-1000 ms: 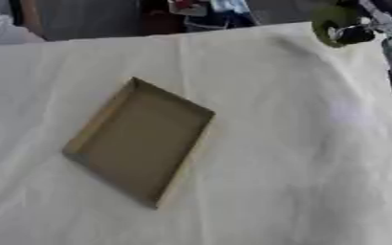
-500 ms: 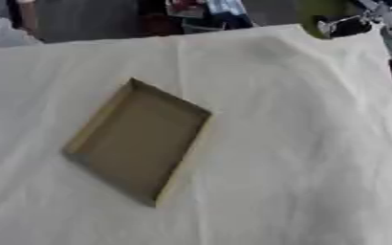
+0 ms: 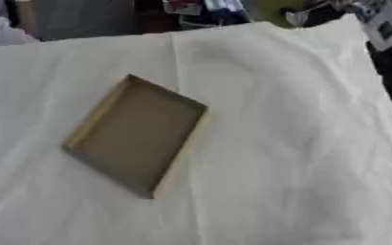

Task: Pick up objects on the table and place them in the box.

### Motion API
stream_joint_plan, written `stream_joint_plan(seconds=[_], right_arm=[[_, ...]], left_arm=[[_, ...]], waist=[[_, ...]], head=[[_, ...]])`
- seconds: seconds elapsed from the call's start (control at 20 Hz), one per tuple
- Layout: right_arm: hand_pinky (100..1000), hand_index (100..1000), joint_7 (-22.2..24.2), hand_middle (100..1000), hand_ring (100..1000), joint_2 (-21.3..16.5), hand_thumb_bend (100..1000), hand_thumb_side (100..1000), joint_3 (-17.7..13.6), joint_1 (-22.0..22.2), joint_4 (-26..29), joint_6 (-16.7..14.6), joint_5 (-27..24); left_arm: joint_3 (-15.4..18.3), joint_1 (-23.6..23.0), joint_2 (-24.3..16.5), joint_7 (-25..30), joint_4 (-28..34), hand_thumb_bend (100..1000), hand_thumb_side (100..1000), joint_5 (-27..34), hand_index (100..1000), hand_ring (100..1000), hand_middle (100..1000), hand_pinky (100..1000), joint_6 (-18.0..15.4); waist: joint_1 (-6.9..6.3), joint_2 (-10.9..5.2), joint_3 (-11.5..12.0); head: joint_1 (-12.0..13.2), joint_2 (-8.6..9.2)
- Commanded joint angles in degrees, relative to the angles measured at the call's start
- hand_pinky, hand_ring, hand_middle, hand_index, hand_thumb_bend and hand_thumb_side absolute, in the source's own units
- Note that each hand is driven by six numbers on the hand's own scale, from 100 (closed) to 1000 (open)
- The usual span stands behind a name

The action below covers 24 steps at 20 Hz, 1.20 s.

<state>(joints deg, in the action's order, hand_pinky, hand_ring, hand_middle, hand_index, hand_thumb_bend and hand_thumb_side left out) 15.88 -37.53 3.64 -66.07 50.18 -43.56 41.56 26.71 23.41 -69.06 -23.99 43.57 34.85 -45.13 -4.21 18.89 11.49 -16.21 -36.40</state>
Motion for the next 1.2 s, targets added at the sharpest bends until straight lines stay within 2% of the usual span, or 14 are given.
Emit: stream_joint_plan(seconds=[0.05, 0.3, 0.6, 0.9, 1.2], right_arm=[[461, 458, 3.45, 327, 503, 3.52, 100, 100, 1.14, -2.42, 1.55, -0.72, -1.78], [466, 458, 8.36, 327, 505, 10.25, 100, 100, 2.03, -2.97, 1.61, -0.77, -3.58], [468, 459, 12.35, 327, 506, 17.63, 100, 100, 2.37, -1.60, 4.12, 0.46, -4.57], [467, 457, 13.07, 326, 506, 23.66, 100, 100, 2.54, 0.02, 6.46, 1.48, -2.41], [468, 456, 12.43, 324, 508, 29.03, 100, 100, 1.93, 3.18, 8.91, 3.55, 3.86]], left_arm=[[-0.19, 1.31, -3.18, -5.69, 1.06, 100, 377, 0.20, 859, 845, 732, 788, -6.83], [-0.72, 2.71, -2.58, -4.02, 1.26, 100, 382, 0.59, 859, 845, 732, 787, -6.83], [-1.08, 3.48, -2.11, -2.71, 1.22, 100, 384, 1.22, 859, 846, 732, 788, -6.83], [-1.38, 3.86, -1.69, -1.77, 1.28, 100, 388, 1.29, 859, 846, 731, 788, -6.83], [-1.76, 4.81, -0.96, -0.57, 1.40, 100, 392, 1.64, 859, 846, 729, 788, -6.83]], waist=[[-0.17, -1.54, 0.39], [-0.09, -1.80, 0.91], [-0.25, -2.33, 1.07], [-0.32, -2.99, 0.85], [-0.28, -2.86, 1.05]], head=[[-0.71, -0.77], [-1.61, -1.44], [-1.90, -1.69], [-1.90, -1.80], [-1.73, -2.37]])
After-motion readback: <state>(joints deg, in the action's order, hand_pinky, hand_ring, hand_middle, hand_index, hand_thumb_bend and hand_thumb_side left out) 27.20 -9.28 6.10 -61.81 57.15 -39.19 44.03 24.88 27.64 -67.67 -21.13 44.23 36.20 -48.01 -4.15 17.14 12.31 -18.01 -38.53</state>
